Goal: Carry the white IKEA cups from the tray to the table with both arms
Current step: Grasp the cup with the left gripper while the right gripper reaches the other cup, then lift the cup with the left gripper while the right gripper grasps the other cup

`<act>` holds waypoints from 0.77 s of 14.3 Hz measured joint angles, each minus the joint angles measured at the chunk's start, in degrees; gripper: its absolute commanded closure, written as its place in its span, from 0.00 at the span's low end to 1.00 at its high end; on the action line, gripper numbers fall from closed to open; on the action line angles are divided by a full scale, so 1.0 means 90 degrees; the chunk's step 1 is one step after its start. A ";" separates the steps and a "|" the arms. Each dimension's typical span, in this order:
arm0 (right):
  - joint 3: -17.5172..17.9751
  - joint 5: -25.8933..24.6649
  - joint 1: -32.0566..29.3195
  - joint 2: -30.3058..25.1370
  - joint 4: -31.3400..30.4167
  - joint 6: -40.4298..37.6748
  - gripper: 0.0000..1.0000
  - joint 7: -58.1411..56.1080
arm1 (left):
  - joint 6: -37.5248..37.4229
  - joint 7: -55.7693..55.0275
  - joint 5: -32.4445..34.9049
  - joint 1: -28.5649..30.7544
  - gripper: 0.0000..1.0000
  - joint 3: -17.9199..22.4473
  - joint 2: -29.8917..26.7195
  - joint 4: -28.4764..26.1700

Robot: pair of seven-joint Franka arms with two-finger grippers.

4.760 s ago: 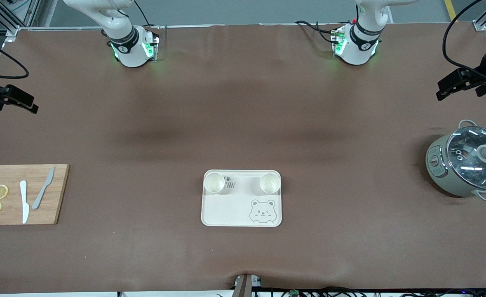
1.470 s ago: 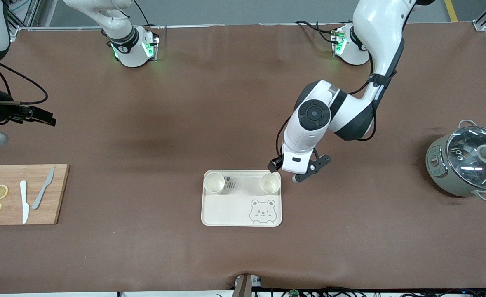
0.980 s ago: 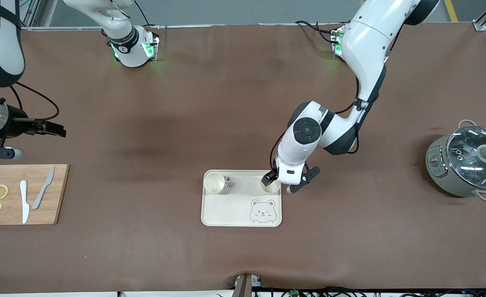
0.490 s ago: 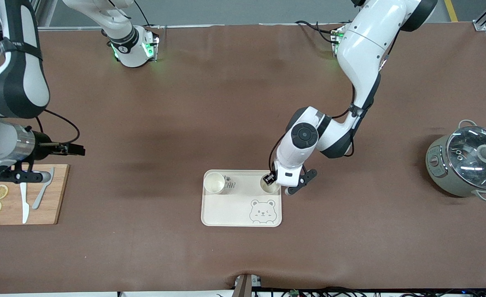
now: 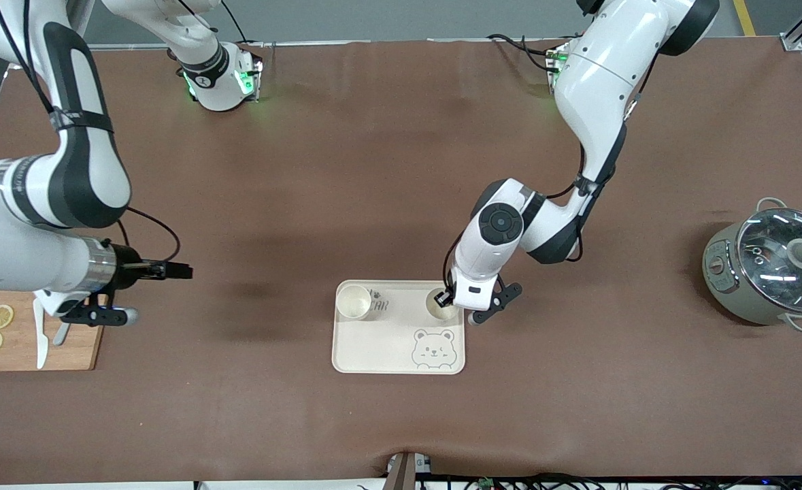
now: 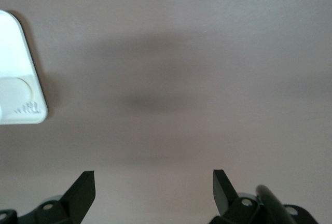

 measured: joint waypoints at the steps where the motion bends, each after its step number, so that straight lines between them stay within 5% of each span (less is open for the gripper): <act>1: 0.0002 0.0148 0.0135 0.0068 0.0005 0.0079 0.00 0.0319 | -0.0005 0.0006 0.0038 0.0011 1.00 0.0009 -0.0055 0.0046; 11: 0.0030 0.0462 0.1779 0.0906 -0.0009 0.1621 0.00 0.2589 | -0.1915 0.1883 0.0054 0.1009 1.00 0.0051 -0.1589 0.0108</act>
